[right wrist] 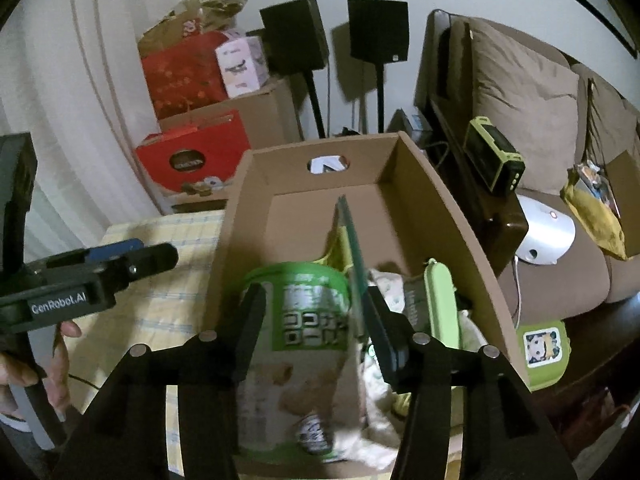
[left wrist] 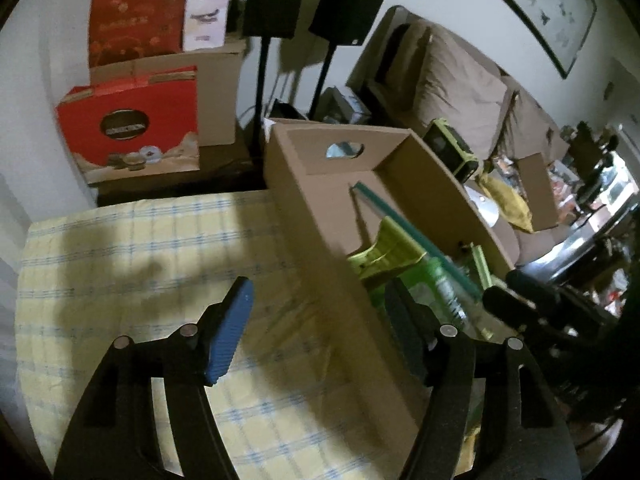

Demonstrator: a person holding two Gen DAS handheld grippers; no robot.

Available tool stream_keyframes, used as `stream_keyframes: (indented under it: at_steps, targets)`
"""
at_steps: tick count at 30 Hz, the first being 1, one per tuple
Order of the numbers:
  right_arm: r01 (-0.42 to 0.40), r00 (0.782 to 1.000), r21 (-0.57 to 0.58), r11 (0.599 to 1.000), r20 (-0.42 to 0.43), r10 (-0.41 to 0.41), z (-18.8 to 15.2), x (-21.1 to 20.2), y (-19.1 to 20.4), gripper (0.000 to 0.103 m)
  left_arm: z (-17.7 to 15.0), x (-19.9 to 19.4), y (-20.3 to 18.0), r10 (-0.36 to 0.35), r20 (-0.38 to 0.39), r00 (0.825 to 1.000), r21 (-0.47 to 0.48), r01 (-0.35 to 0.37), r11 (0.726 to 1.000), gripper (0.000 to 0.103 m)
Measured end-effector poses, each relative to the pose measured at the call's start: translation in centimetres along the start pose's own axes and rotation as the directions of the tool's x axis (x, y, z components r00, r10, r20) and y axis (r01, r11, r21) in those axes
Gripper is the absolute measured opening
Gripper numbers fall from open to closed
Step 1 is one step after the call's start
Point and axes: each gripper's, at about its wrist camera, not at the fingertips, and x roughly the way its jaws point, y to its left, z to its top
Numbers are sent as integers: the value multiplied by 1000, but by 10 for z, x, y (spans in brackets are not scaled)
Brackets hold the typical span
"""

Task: Organize objects

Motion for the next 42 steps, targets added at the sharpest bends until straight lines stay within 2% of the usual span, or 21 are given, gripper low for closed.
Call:
stream_keyframes:
  at_steps: [2, 6, 9, 11, 16, 21, 23, 24, 25, 37, 42]
  targets:
    - [-4, 1000, 3, 1000, 11, 4, -3, -3, 4, 56, -8, -8, 5, 24, 17, 1000, 10, -24, 1000, 66]
    - [-12, 1000, -4, 1000, 27, 12, -14, -9, 15, 71, -24, -20, 15, 88, 26, 996, 13, -88, 996, 67]
    - [2, 999, -13, 1000, 40, -2, -23, -12, 22, 77, -34, -33, 24, 130, 60, 990, -8, -130, 992, 98]
    - [3, 999, -15, 1000, 45, -2, -28, -13, 25, 79, -40, -44, 28, 140, 92, 986, -16, -139, 990, 99]
    - [1, 999, -10, 1000, 48, 0, -40, -17, 31, 82, -53, -59, 31, 156, 95, 983, -22, -154, 988, 99]
    - [19, 998, -8, 1000, 60, -19, -47, -23, 36, 87, -67, -72, 37, 126, 103, 987, -51, -121, 991, 103]
    - [24, 998, -10, 1000, 64, -23, -50, -26, 38, 92, -73, -78, 38, 118, 116, 986, -56, -112, 992, 103]
    - [23, 998, -9, 1000, 67, -23, -52, -27, 40, 100, -76, -81, 38, 111, 123, 986, -58, -104, 993, 103]
    - [27, 997, -8, 1000, 67, -26, -54, -28, 41, 103, -78, -83, 38, 100, 132, 986, -60, -93, 994, 103]
    - [46, 995, 6, 999, 90, -46, -84, -51, 50, 103, -113, -98, 39, 141, 117, 983, -75, -133, 988, 103]
    - [62, 992, 1, 998, 106, -62, -96, -66, 54, 103, -134, -108, 40, 186, 118, 975, -77, -178, 981, 103]
